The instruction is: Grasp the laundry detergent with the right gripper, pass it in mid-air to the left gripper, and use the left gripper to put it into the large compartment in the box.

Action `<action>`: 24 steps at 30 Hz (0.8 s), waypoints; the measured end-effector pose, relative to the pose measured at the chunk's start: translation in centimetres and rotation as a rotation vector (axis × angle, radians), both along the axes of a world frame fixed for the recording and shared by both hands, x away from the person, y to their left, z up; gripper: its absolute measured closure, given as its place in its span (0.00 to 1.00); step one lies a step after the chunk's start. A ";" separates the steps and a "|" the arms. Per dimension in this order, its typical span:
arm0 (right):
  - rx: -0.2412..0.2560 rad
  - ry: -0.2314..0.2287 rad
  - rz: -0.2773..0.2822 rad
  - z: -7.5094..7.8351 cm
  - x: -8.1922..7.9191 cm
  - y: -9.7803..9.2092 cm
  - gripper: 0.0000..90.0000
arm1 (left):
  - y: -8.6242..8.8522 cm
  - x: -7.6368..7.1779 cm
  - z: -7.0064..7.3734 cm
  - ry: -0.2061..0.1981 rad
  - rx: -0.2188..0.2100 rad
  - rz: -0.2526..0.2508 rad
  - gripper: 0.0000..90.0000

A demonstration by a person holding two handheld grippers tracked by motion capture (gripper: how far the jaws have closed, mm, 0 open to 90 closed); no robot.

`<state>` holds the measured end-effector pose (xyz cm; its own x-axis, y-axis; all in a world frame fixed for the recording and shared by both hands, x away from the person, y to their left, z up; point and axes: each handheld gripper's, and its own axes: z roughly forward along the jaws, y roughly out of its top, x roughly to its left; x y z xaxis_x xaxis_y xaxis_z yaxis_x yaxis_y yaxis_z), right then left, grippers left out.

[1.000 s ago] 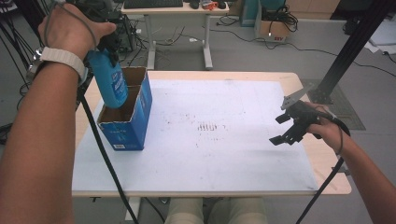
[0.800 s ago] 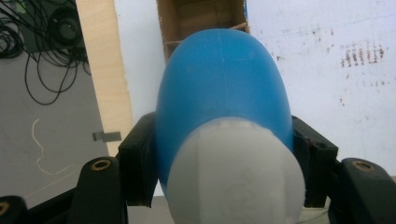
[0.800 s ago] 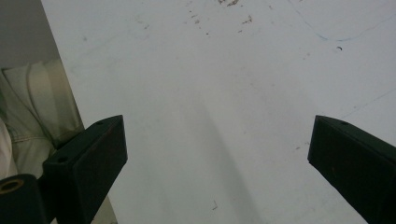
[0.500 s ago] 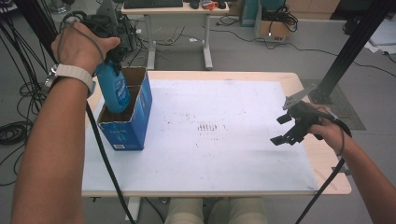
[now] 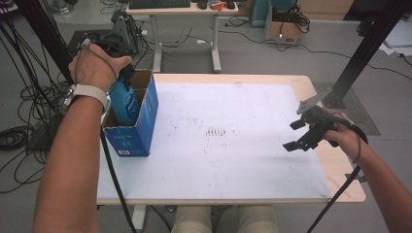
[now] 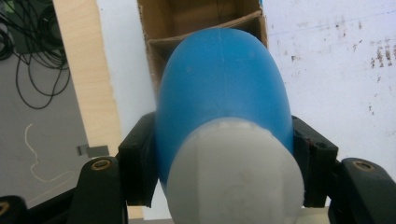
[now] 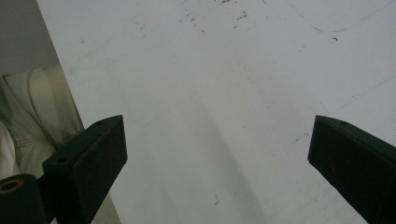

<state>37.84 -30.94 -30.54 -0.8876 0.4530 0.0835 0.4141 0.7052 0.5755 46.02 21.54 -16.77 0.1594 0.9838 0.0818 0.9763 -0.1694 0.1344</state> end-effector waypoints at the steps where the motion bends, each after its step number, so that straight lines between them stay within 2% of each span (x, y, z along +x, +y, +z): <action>1: -0.001 0.000 0.000 0.0 0.0 0.0 0.05 | 0.0 0.0 -0.2 0.005 -0.002 -0.003 0.42; 15: -0.008 0.022 -0.020 -0.2 -0.2 -0.3 0.05 | 0.4 0.0 -4.2 -0.016 -0.001 0.018 0.42; 17: -0.018 0.048 -0.052 -0.1 -0.4 -0.3 0.05 | 0.5 0.0 -4.7 -0.004 0.006 0.007 0.42; 21: -0.017 0.047 -0.054 -0.1 -0.4 -0.2 0.05 | 0.5 -0.1 -5.8 -0.005 0.022 0.004 0.42; 22: -0.042 0.051 -0.043 0.1 -0.4 -0.3 0.05 | 0.4 -0.1 -6.0 -0.013 0.021 0.014 0.42; 23: -0.046 0.050 -0.039 0.1 -0.3 -0.3 0.05 | 0.5 -0.1 -6.1 -0.007 0.023 0.006 0.42; 24: -0.030 0.048 -0.048 0.0 -0.4 -0.2 0.05 | 0.5 -0.1 -6.3 -0.004 0.023 0.005 0.42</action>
